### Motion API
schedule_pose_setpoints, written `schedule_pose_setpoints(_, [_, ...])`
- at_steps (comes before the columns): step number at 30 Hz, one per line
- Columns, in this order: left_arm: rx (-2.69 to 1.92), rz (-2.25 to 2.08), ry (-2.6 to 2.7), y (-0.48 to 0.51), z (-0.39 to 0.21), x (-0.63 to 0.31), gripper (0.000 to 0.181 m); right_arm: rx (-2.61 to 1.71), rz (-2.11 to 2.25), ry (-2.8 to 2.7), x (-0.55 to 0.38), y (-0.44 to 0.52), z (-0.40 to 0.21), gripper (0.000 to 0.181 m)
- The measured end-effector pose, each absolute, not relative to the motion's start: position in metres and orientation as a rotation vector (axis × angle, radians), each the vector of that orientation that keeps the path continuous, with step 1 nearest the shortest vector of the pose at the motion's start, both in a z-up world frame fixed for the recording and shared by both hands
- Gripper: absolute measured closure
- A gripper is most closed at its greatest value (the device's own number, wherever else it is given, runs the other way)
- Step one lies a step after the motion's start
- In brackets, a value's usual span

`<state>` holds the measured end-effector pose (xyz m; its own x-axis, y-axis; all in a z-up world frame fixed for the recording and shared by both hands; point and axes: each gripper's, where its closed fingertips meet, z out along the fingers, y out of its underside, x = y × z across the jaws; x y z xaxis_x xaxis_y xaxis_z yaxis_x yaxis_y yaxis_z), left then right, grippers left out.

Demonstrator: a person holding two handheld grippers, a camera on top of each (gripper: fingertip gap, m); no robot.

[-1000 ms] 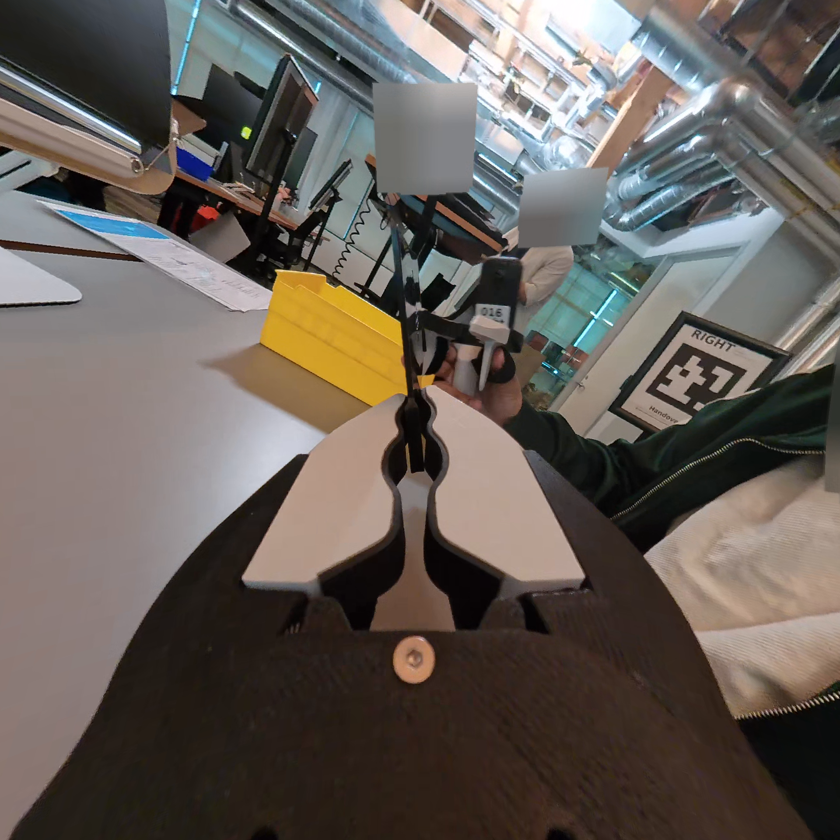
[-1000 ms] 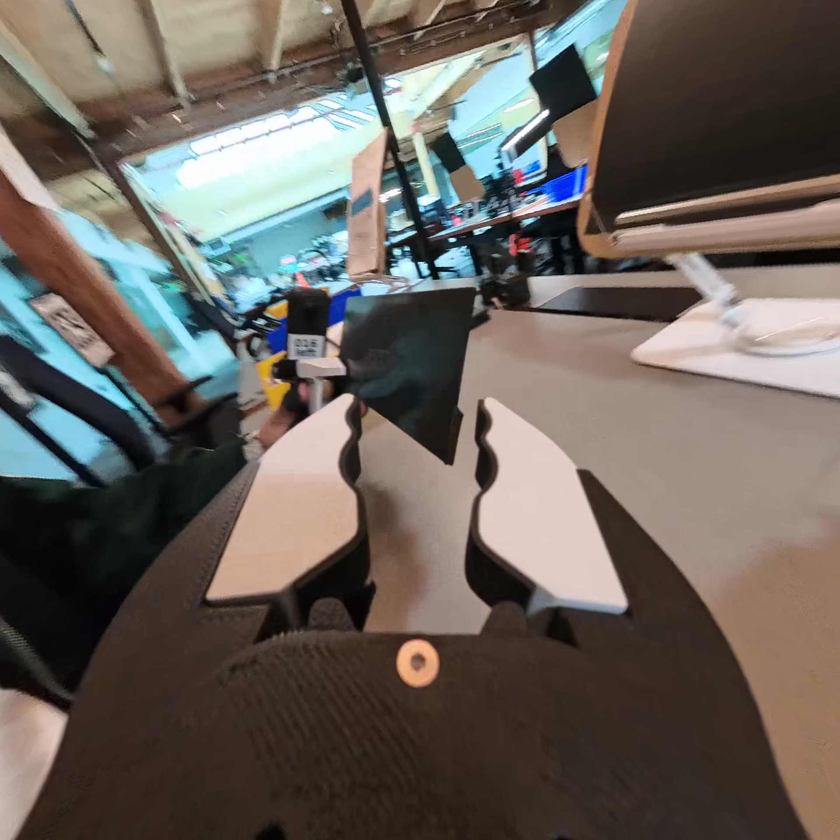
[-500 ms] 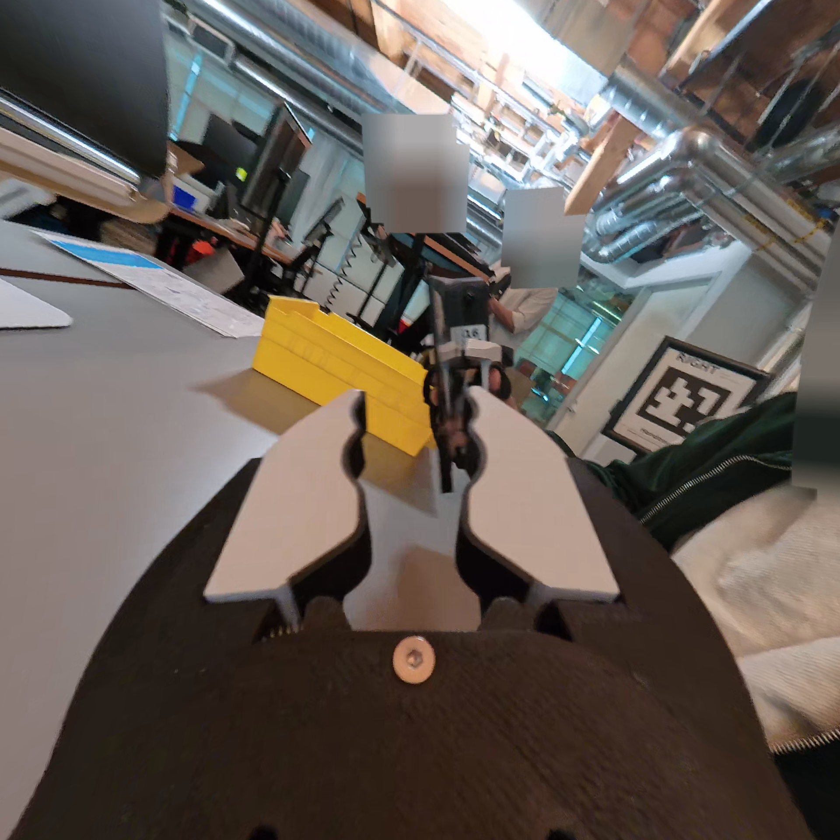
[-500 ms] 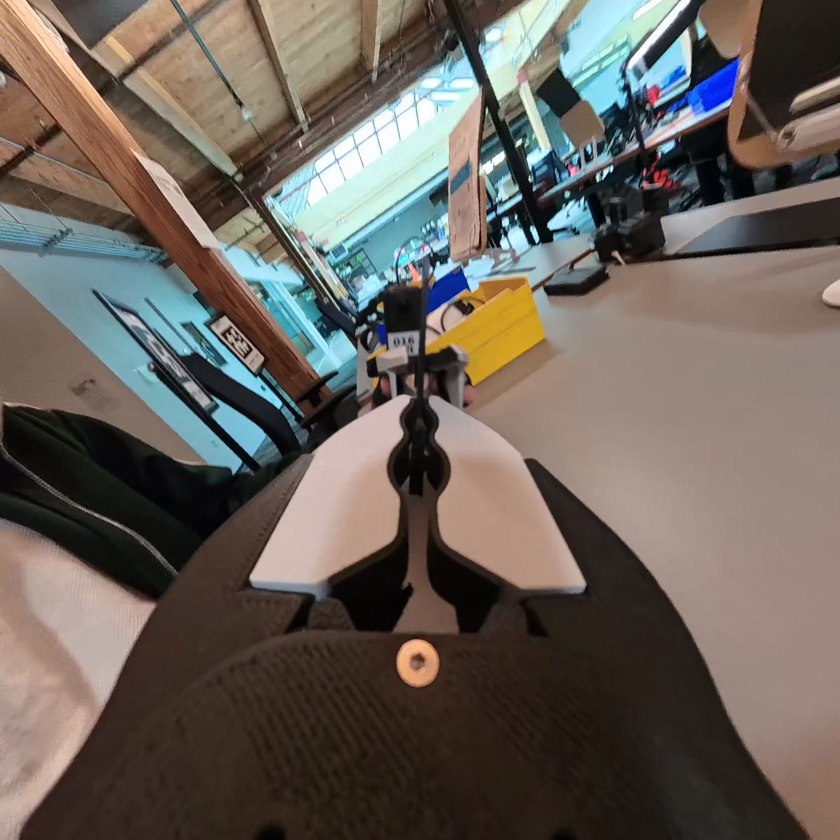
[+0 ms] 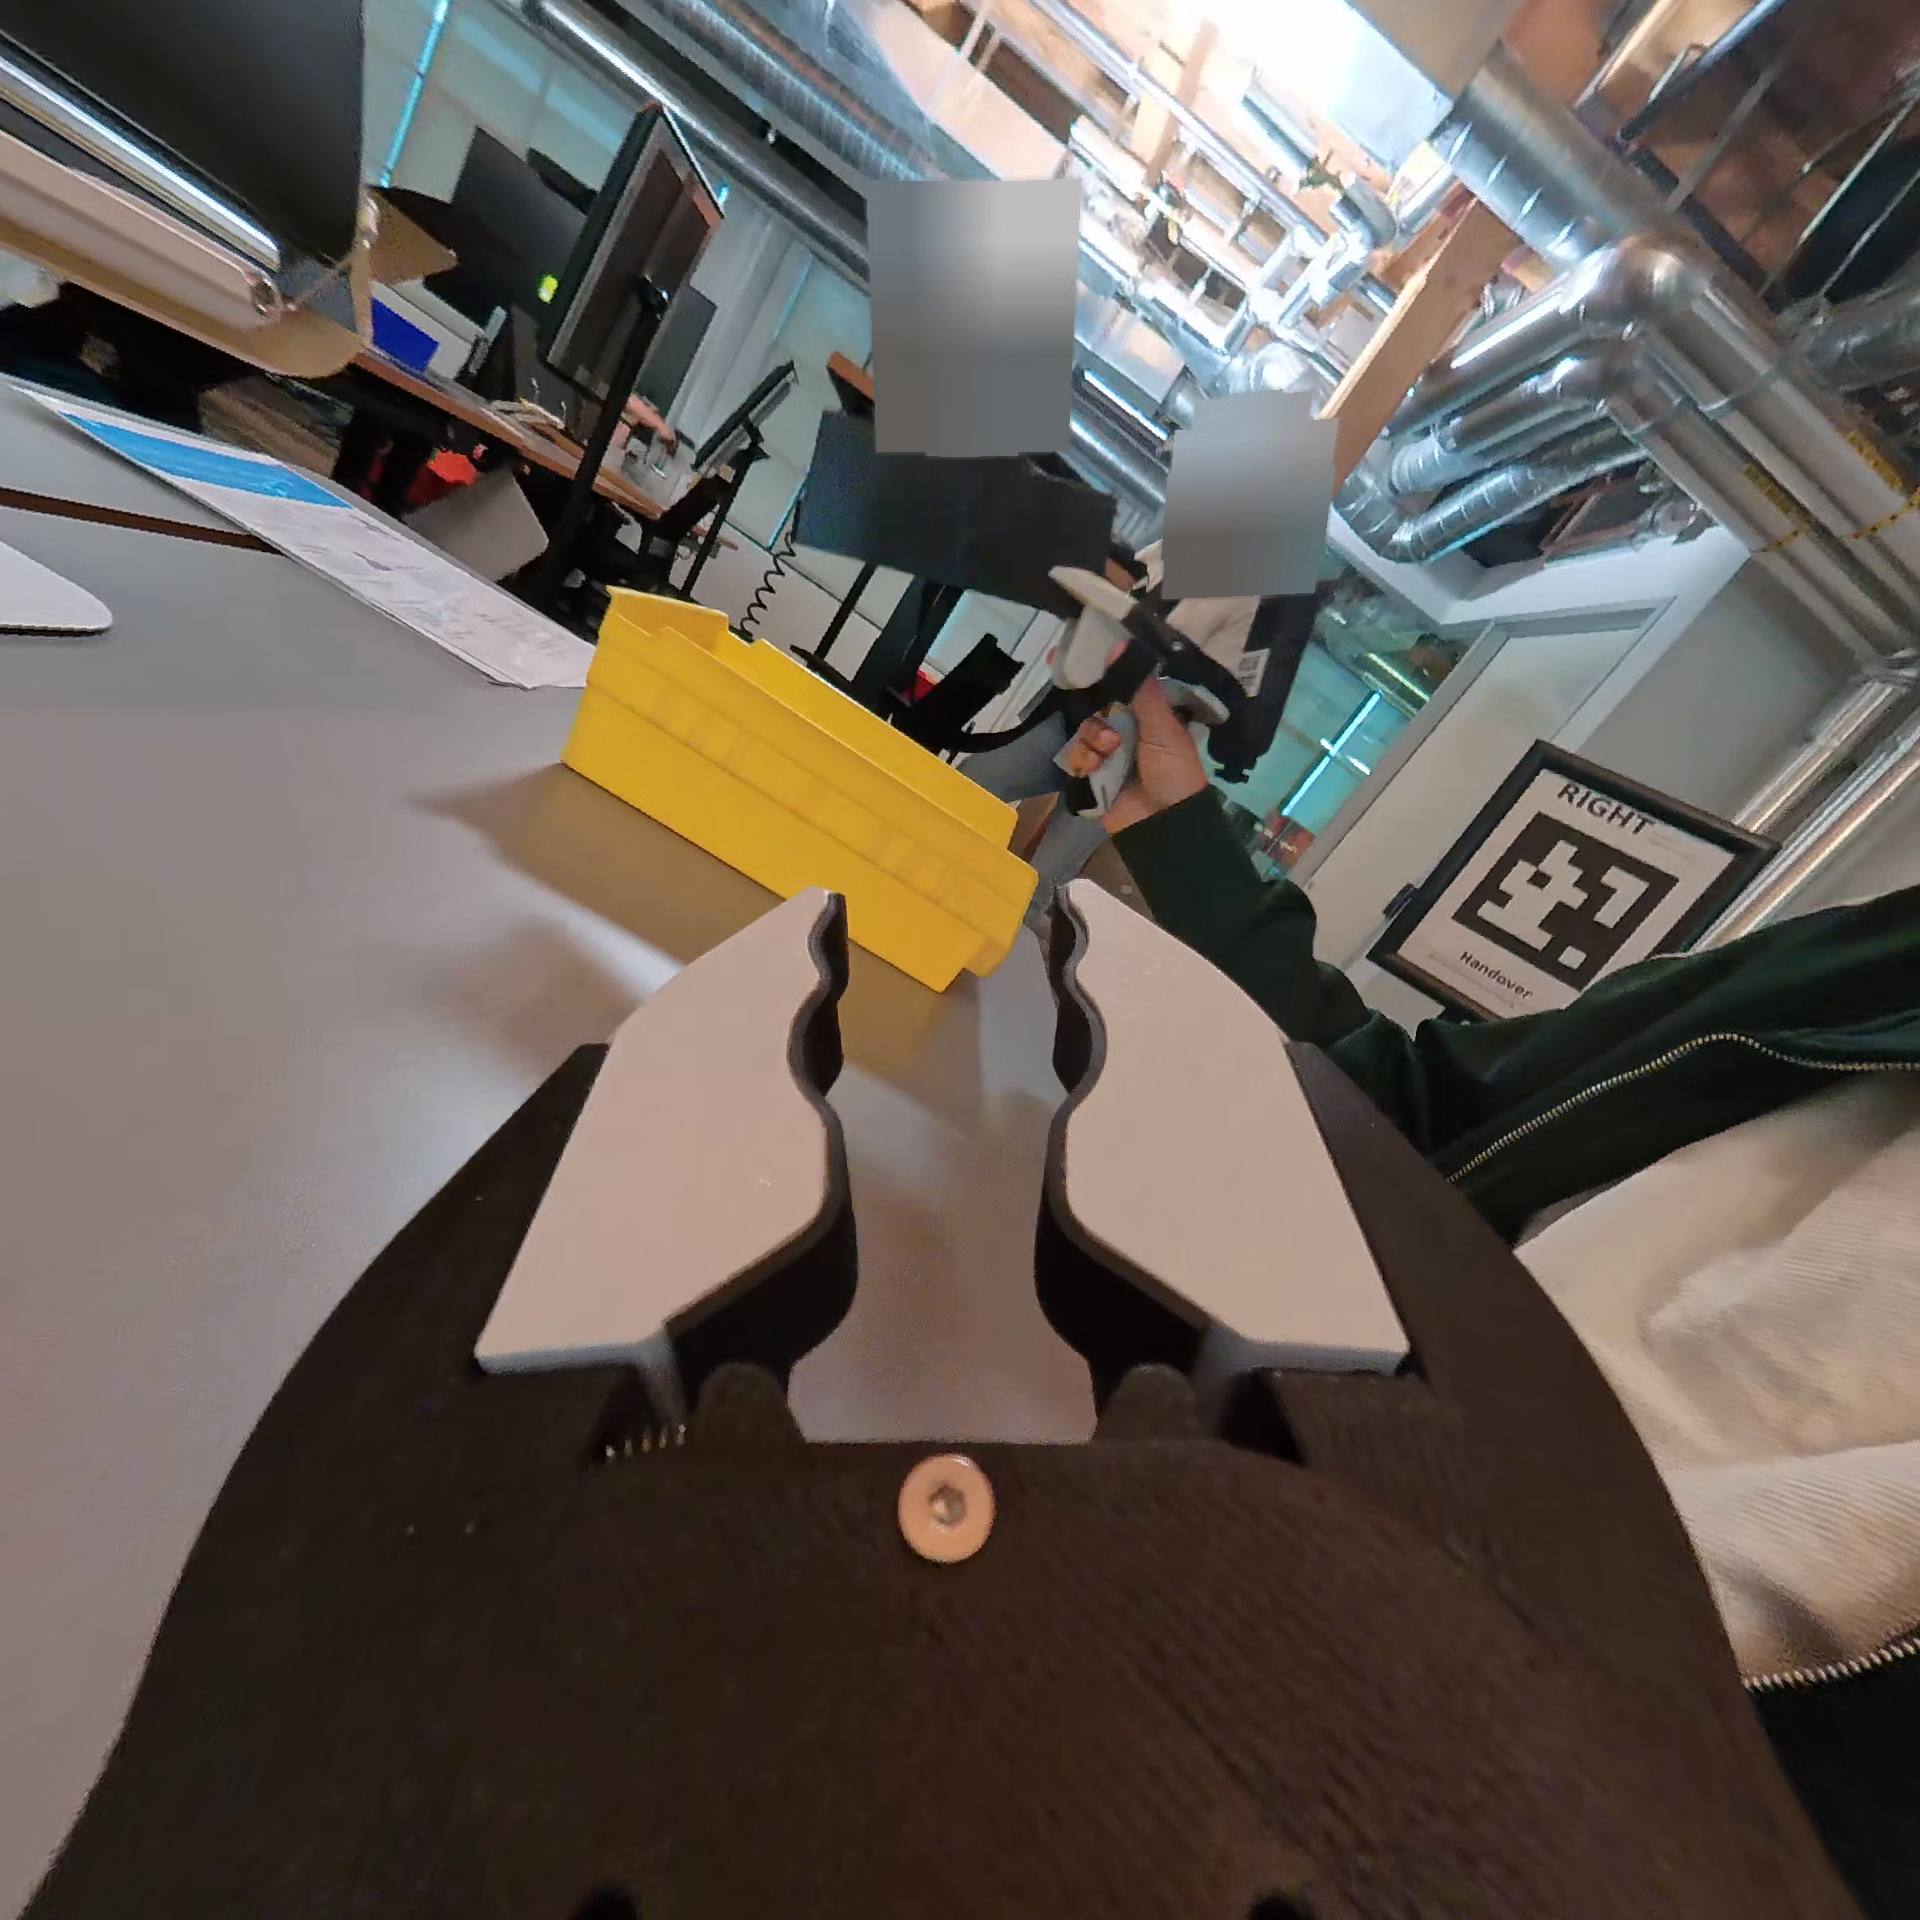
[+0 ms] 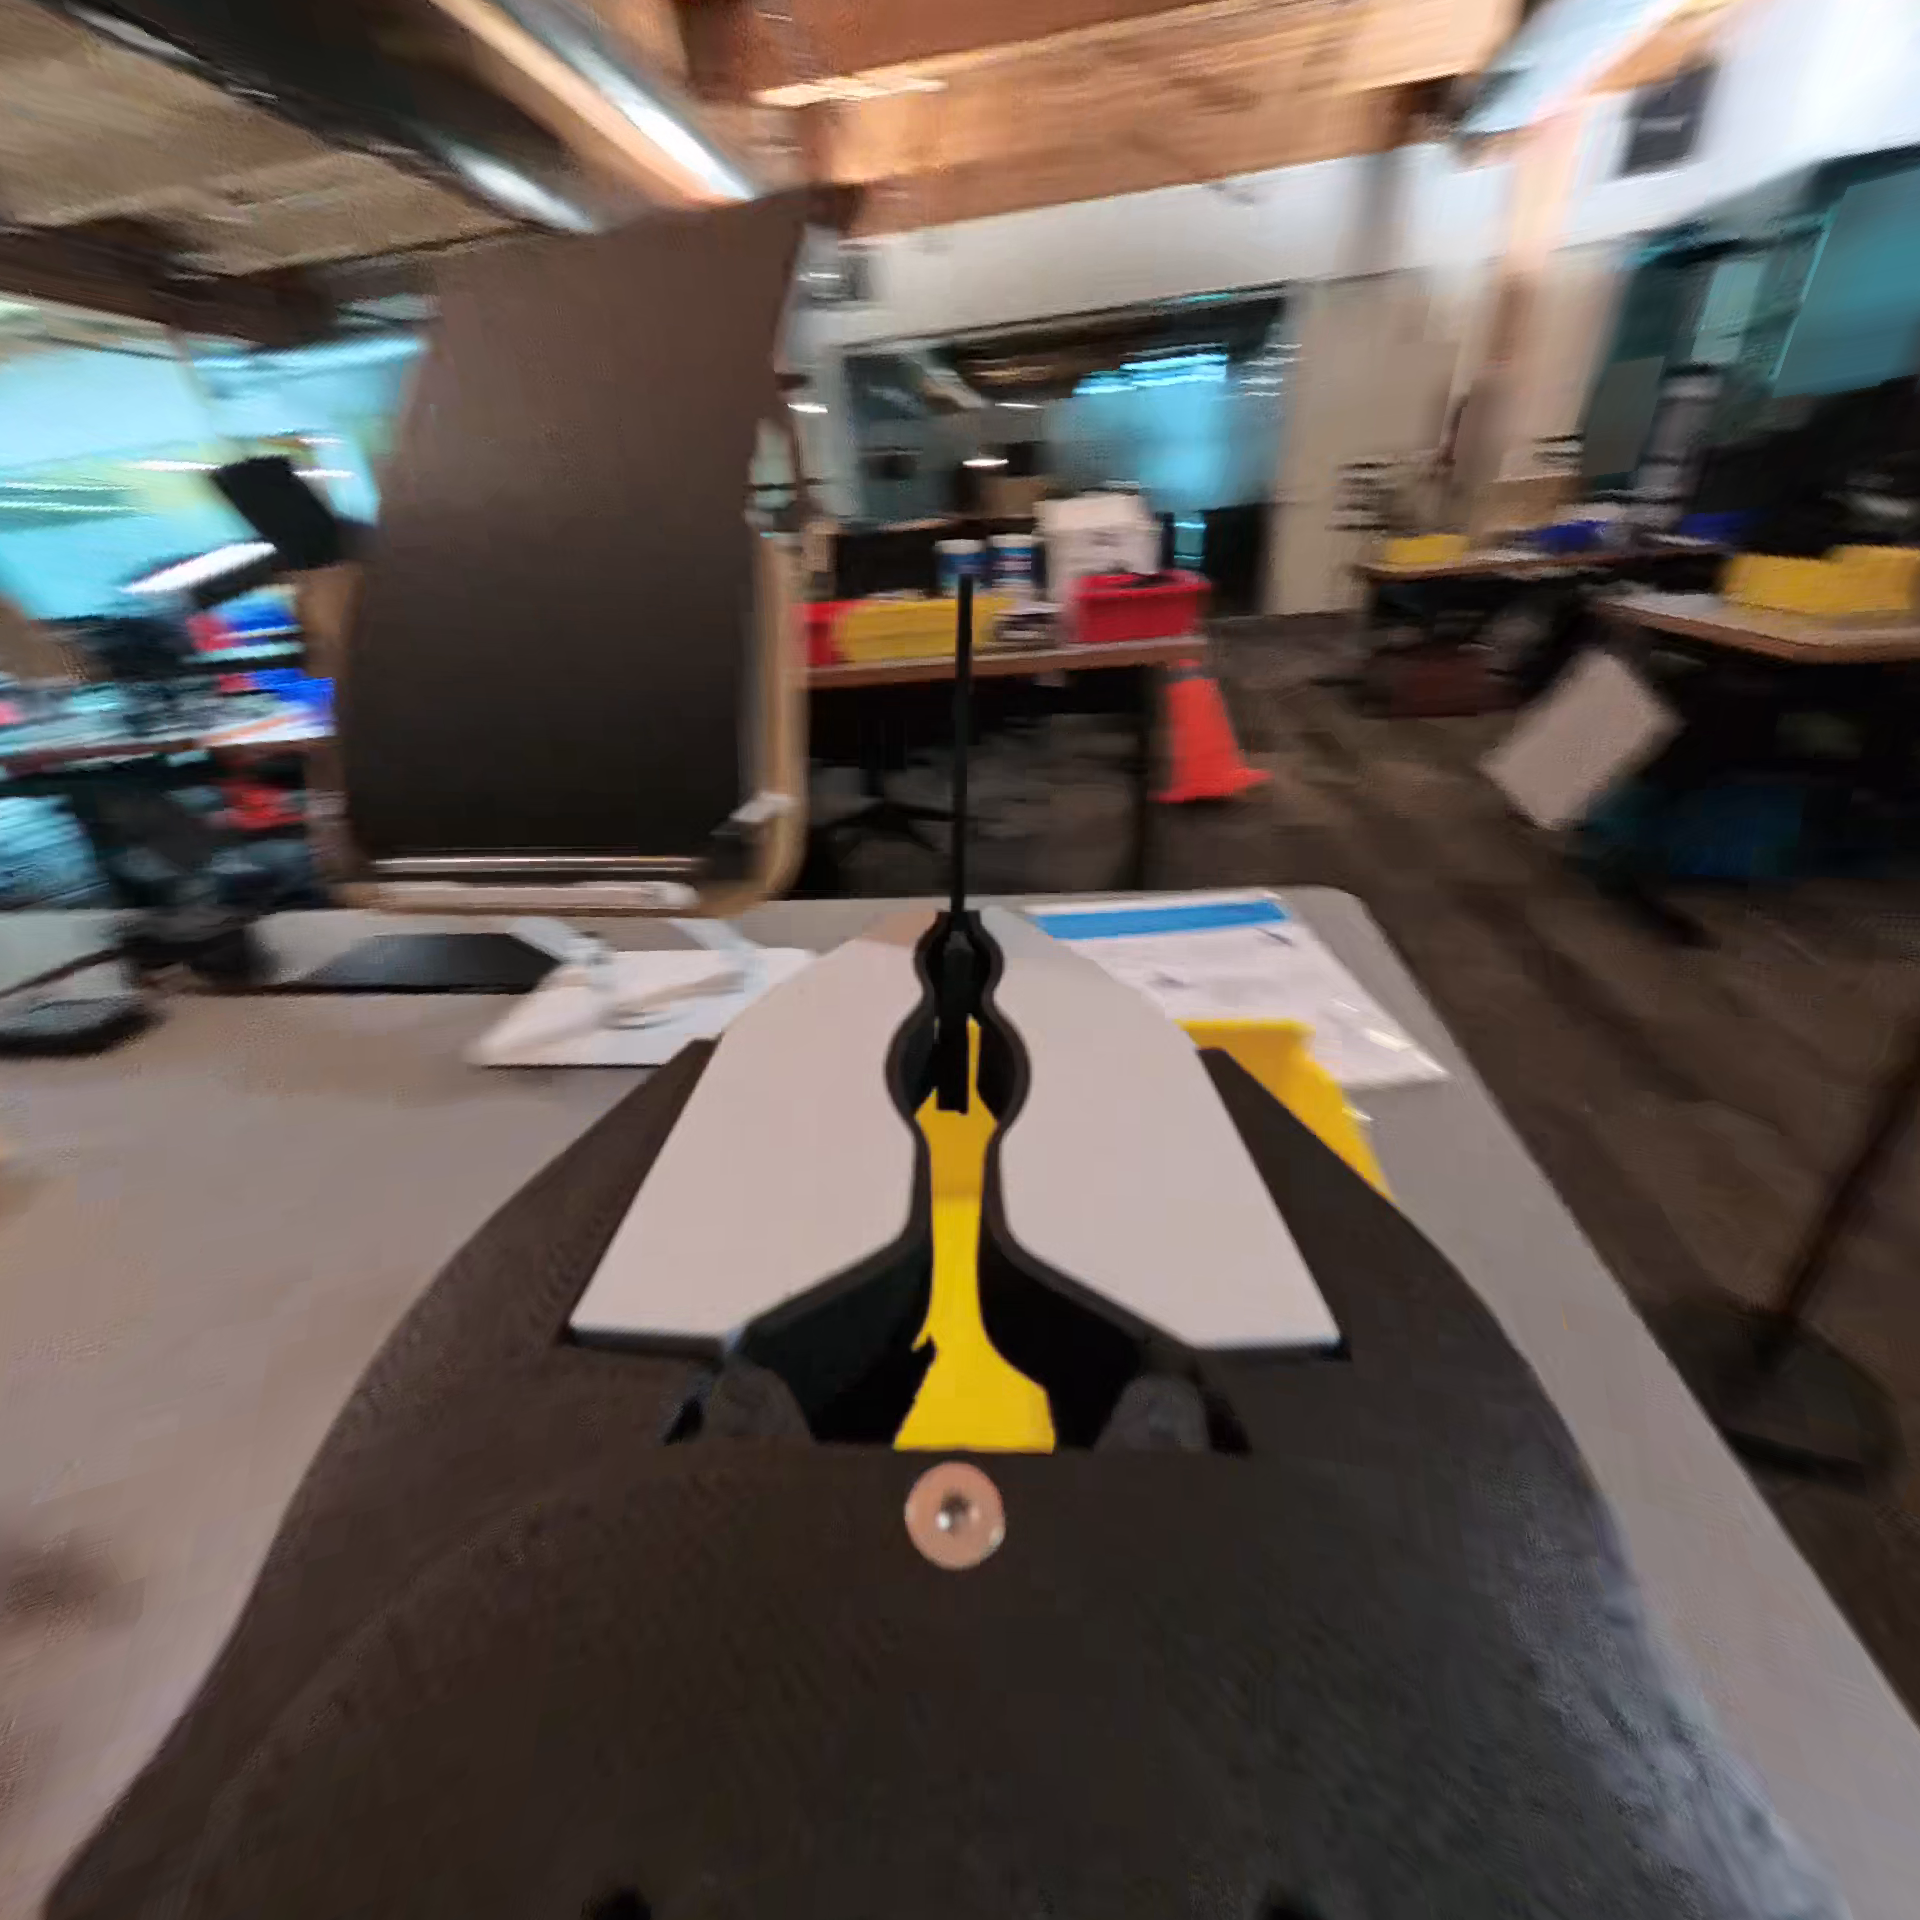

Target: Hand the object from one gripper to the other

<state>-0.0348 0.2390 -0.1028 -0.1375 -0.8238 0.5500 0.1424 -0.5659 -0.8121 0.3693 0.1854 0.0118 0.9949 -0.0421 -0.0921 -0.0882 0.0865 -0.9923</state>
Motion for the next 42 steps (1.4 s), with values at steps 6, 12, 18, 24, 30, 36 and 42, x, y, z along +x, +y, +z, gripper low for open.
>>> schedule_pose_setpoints(6, [-1.477,-1.751,0.858,0.23,-0.111,-0.024,0.143,-1.54,0.225,0.519,0.424,0.191,-0.072,0.179])
schedule_pose_setpoints(12, [-1.537,-1.679,0.946,0.224,-0.124,-0.015,0.143,-1.683,0.443,0.731,0.403,0.22,-0.132,0.179])
schedule_pose_setpoints(18, [-1.559,-1.655,0.978,0.223,-0.13,-0.013,0.143,-2.012,0.627,0.574,0.362,0.225,-0.164,0.166])
schedule_pose_setpoints(24, [-1.567,-1.649,0.979,0.223,-0.132,-0.013,0.143,-2.327,0.661,0.374,0.341,0.205,-0.189,0.15])
schedule_pose_setpoints(30, [-1.573,-1.652,0.973,0.225,-0.134,-0.013,0.143,-2.525,0.836,0.036,0.3,0.166,-0.168,0.162])
schedule_pose_setpoints(36, [-1.577,-1.646,0.986,0.223,-0.135,-0.011,0.143,-2.27,0.723,0.052,0.315,0.186,-0.116,0.169])
schedule_pose_setpoints(42, [-1.625,-1.602,1.04,0.219,-0.141,-0.008,0.144,-1.836,0.446,-0.179,0.305,0.201,-0.036,0.164])
